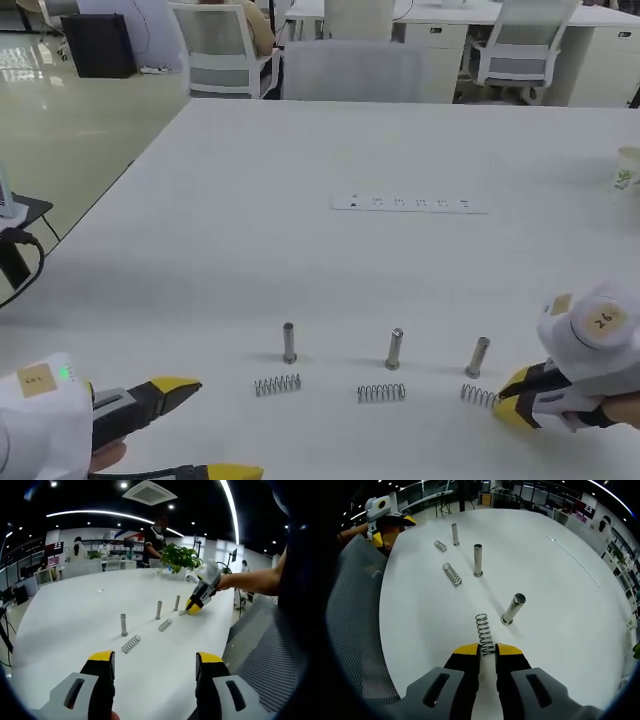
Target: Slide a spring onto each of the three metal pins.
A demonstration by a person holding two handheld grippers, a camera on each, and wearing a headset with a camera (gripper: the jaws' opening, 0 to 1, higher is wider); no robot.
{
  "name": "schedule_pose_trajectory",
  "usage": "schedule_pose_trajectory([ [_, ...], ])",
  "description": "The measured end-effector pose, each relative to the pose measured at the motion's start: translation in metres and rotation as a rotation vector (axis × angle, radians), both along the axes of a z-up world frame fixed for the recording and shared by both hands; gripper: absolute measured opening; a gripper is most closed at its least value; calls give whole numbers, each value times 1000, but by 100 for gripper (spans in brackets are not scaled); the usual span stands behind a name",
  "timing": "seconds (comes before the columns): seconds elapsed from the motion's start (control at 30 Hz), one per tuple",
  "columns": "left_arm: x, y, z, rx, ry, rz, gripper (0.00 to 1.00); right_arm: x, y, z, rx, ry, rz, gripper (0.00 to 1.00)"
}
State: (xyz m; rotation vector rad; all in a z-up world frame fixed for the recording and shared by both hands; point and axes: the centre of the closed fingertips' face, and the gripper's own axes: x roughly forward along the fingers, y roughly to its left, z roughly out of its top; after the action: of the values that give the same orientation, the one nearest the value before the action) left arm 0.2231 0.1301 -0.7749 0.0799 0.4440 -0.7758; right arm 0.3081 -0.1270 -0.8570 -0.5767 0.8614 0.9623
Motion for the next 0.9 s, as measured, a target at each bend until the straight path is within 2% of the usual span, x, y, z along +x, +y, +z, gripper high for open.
schedule_pose_trajectory([
  [0.1,-1,-2,1,-1,-2,-8,61,-2,1,1,5,1,-4,9],
  [0.37,-2,-9,3,-1,-3,-36,60,-9,9,11,72,9,-37,8],
  [0.47,-3,-14,5,-4,-5,-55,59,-13,13,15,80,8,-38,8],
  [0.67,-2,-24,8,-7,-10,-99,58,-26,29,31,103,14,11,8],
  [0.9,1,-42,15,-9,-21,-177,56,-39,57,55,134,18,90,8],
])
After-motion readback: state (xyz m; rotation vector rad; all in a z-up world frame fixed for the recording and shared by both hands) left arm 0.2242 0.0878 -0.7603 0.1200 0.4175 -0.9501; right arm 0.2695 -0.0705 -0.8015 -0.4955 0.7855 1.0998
